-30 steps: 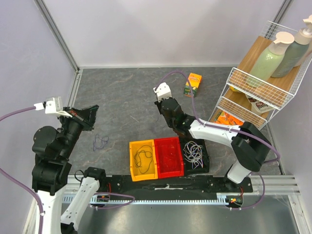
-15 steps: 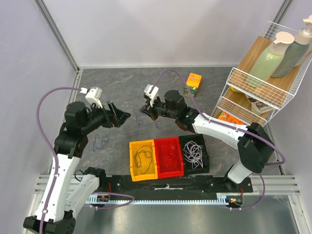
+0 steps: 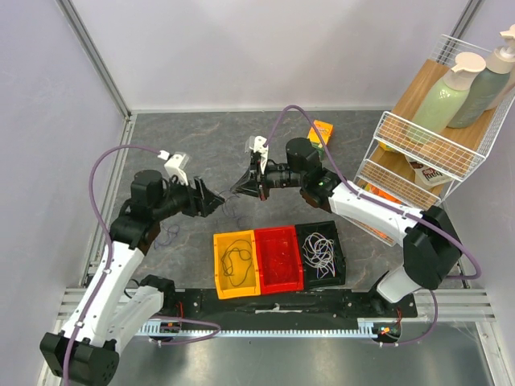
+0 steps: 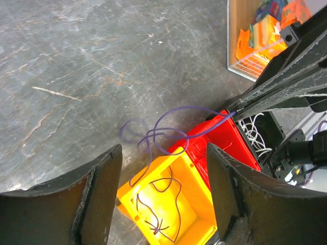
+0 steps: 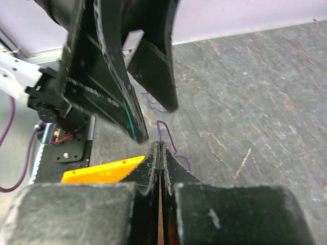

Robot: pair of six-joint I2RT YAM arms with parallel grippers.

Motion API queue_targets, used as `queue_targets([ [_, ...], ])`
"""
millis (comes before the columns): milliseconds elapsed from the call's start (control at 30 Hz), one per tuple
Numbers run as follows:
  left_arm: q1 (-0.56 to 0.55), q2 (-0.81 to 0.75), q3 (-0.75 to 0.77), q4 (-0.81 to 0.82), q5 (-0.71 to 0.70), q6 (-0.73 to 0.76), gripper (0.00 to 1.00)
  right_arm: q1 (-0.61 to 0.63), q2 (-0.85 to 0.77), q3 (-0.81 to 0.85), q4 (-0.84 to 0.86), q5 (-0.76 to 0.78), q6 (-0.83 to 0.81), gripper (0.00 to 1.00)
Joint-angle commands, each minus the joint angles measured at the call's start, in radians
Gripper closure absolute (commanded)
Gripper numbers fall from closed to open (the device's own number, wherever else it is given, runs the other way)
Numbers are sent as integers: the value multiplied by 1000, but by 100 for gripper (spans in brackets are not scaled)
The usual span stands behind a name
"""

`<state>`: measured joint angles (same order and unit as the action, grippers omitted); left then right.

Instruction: Untangle the cables

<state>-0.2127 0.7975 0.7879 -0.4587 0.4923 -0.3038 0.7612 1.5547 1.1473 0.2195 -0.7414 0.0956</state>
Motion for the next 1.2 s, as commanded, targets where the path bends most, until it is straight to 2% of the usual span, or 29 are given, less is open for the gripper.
queue_targets([
  [0,-129,-6,-15,155,-142,87,23,0,-48,34,83,-111,72,100],
  [133,-246,43,-4,210,-331,129,22,0,-50,29,106,-134,90,100],
  [233,-248,62,11,227,-443,129,41,0,-53,26,101,-142,89,100],
  [300,-248,55,22,236,-454,131,49,0,-56,23,95,-131,84,100],
  [333,-248,49,24,239,-443,129,50,1,-56,23,89,-130,79,100],
  [400,-248,32,27,229,-408,132,45,1,-56,23,81,-122,72,100],
  [467,-248,16,31,194,-396,137,33,-2,-56,28,75,-116,66,100],
  [533,-248,-4,17,183,-420,127,30,-2,-53,28,75,-124,70,100],
  [667,-248,-26,-16,259,-425,103,31,0,-56,22,113,-164,108,100],
  [767,-248,-14,-45,383,-347,89,30,0,-56,12,155,-185,139,100],
  [900,-248,12,-53,445,-285,110,28,1,-54,14,159,-202,148,100],
  [967,-248,11,-56,431,-291,132,29,0,-58,12,159,-202,148,100],
  [1067,-248,2,-27,317,-366,80,41,0,-74,3,152,-121,145,100],
  [1167,-249,-43,-44,230,-367,23,41,0,-76,12,139,-40,161,100],
])
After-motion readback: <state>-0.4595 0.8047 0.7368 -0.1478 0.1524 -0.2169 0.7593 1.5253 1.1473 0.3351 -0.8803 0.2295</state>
